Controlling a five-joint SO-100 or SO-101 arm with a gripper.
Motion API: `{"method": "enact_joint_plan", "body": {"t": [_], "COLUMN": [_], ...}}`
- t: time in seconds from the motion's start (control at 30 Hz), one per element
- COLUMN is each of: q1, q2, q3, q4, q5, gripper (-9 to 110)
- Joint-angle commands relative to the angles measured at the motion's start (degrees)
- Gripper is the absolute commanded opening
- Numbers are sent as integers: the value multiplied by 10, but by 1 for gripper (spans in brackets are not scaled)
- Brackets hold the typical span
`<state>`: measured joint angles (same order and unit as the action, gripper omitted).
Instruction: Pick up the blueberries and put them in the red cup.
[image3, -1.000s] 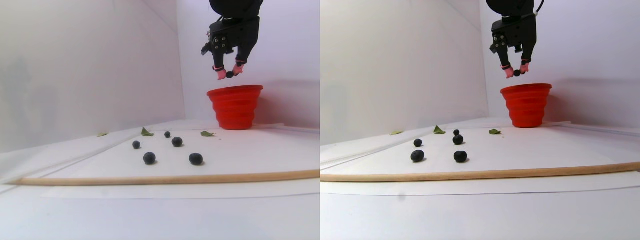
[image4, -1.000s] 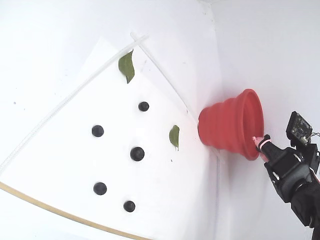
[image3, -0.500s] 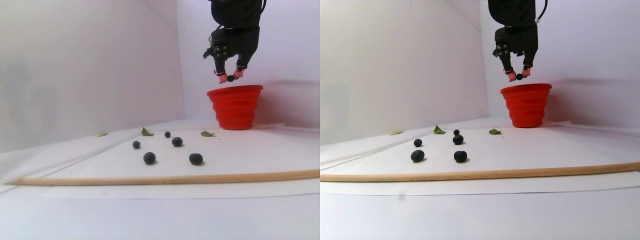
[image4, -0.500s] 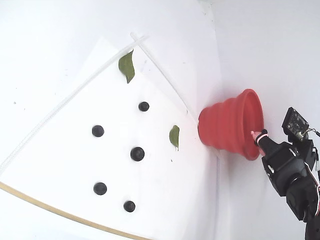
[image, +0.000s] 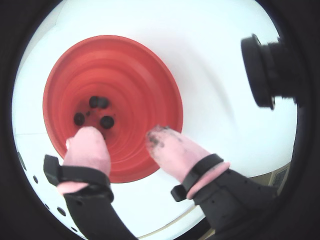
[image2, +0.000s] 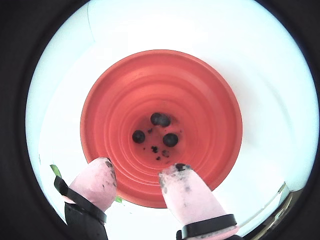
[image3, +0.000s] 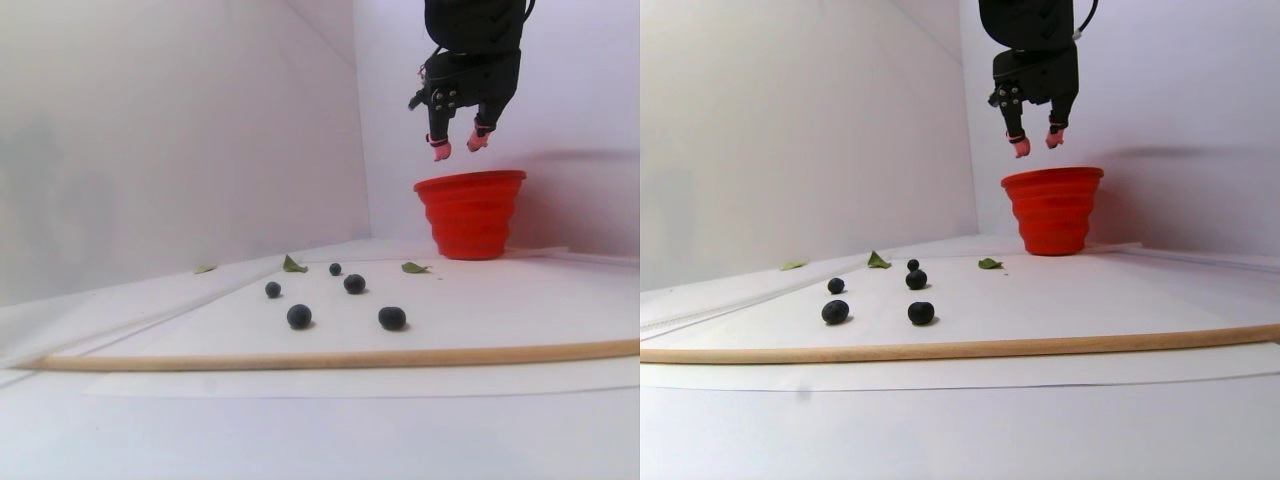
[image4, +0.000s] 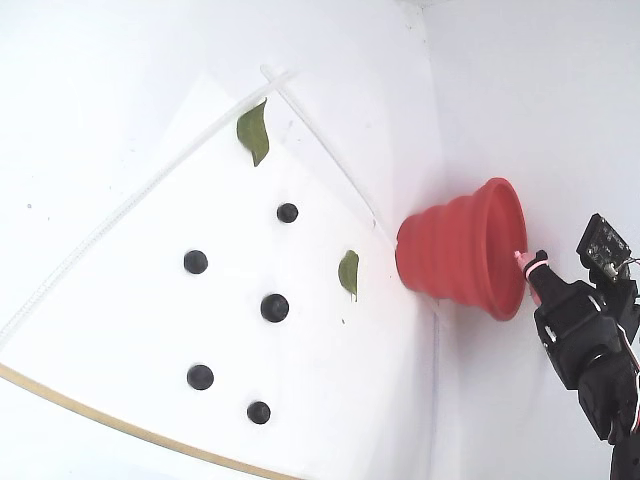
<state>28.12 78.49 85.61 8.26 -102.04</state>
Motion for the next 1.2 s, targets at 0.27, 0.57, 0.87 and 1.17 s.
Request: {"method": "enact_joint_plan", "body": {"t": [0.27, 0.57, 0.87, 1.17], "q1": [-27, -46, -66, -83], "q2": [128, 171, 202, 218], "q3": [26, 76, 128, 157], "q4": [25, 48, 69, 93], "q5": [5, 5, 6, 8], "gripper": [17, 16, 16, 16]}}
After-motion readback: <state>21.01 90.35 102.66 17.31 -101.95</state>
